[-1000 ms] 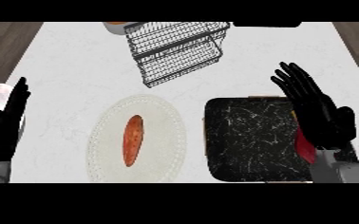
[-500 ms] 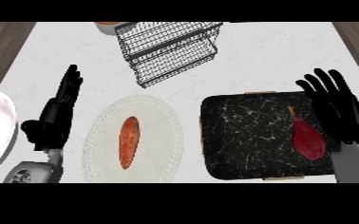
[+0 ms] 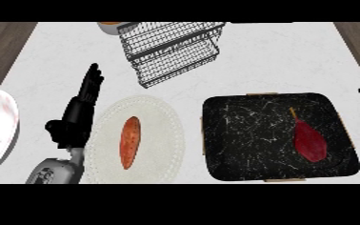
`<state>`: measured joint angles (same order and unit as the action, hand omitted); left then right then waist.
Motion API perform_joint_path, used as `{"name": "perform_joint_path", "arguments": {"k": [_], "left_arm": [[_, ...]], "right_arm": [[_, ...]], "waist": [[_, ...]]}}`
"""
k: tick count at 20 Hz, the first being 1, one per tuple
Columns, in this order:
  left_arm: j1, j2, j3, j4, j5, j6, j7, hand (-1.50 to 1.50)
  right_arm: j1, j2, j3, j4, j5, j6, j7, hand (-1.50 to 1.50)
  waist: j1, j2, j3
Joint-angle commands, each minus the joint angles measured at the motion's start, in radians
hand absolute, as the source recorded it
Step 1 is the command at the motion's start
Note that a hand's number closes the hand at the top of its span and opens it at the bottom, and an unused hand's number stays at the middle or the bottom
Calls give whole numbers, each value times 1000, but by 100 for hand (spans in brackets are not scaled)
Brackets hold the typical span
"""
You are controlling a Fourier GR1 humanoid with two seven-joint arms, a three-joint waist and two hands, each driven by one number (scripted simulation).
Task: Pick the pear from the tray and place it in the tiered basket
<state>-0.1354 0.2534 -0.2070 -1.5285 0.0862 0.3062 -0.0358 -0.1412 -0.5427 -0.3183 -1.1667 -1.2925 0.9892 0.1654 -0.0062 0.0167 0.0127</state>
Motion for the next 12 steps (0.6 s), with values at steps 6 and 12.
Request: {"name": "perform_joint_path", "arguments": {"k": [6, 12], "left_arm": [[-18, -11, -8, 6, -20, 20, 25, 0], [-28, -44, -41, 5, -42, 41, 45, 0]], "right_arm": [[-59, -346, -225, -64, 251, 340, -7, -150], [-114, -382, -353, -235, 507, 349, -21, -150]], "waist": [[-14, -10, -5], [7, -11, -5]]}}
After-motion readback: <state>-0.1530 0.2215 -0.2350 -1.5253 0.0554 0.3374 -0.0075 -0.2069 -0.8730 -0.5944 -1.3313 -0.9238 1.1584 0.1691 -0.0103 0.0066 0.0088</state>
